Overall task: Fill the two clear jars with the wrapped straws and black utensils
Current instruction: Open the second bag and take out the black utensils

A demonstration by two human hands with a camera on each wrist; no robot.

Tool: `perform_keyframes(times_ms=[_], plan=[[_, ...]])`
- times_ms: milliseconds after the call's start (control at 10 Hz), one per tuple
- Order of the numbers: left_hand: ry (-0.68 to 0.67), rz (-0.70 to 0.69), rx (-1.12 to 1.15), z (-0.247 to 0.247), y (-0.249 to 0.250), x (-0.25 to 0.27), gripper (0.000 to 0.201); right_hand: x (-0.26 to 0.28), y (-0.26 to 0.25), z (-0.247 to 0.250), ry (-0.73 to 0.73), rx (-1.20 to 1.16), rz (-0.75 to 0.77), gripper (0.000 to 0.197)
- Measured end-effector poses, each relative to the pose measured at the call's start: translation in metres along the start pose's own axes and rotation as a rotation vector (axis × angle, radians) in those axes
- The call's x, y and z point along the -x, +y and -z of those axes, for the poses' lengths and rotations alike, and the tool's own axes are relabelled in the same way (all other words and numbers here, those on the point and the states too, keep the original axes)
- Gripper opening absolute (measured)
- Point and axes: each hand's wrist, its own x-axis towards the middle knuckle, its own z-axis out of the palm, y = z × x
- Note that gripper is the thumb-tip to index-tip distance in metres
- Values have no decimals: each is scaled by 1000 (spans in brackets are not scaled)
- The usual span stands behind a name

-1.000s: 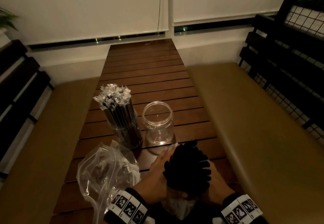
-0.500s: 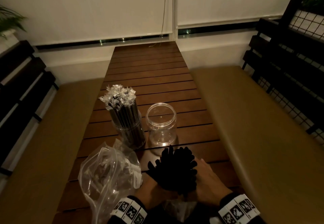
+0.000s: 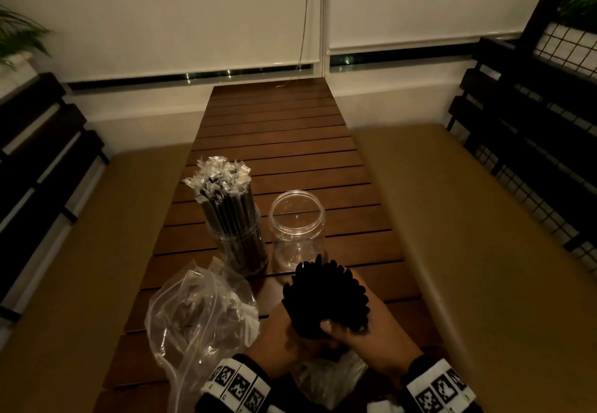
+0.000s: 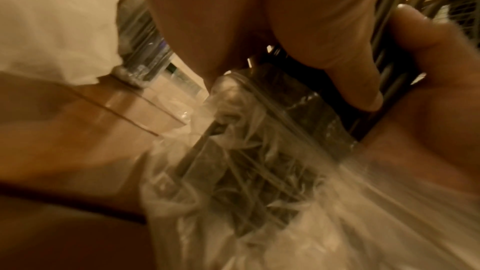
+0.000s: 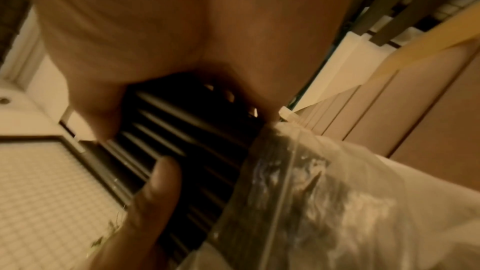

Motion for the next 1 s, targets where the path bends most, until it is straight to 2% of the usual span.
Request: perform_keyframes(times_ms=[100,200,300,400,500,600,700,800,900,1000], plan=[[31,140,-2,8,-19,5,78,-4,-4,1,-7,37,66,59],[10,149,3,14,-41,9,88,-6,-5,4,27,11,86,33],[4,144,-203,18,-29,6,59,-7,-3,2,116,13,115,12],[45,155,-208,15,-32,-5,54,-9,0,2,144,15,130,14],[20,216,-159,14,-27,-5,37,-11,3,-1,137,49,124,21],[12,162,-64,20,-29,3,38,-11,0,-2,111,102,86,26],[29,123,-27,22,-21,8,80,-10,-6,-2,114,121,93,52],[98,12,70,22,-15,4,111,-12,-9,-4,136,155,100,49],[78,-71,86,25,-1,0,115,-13,-13,-6,155,157,121,39],[102,-104,156,28,7,0,111,-11,-14,-6,185,171,141,37]])
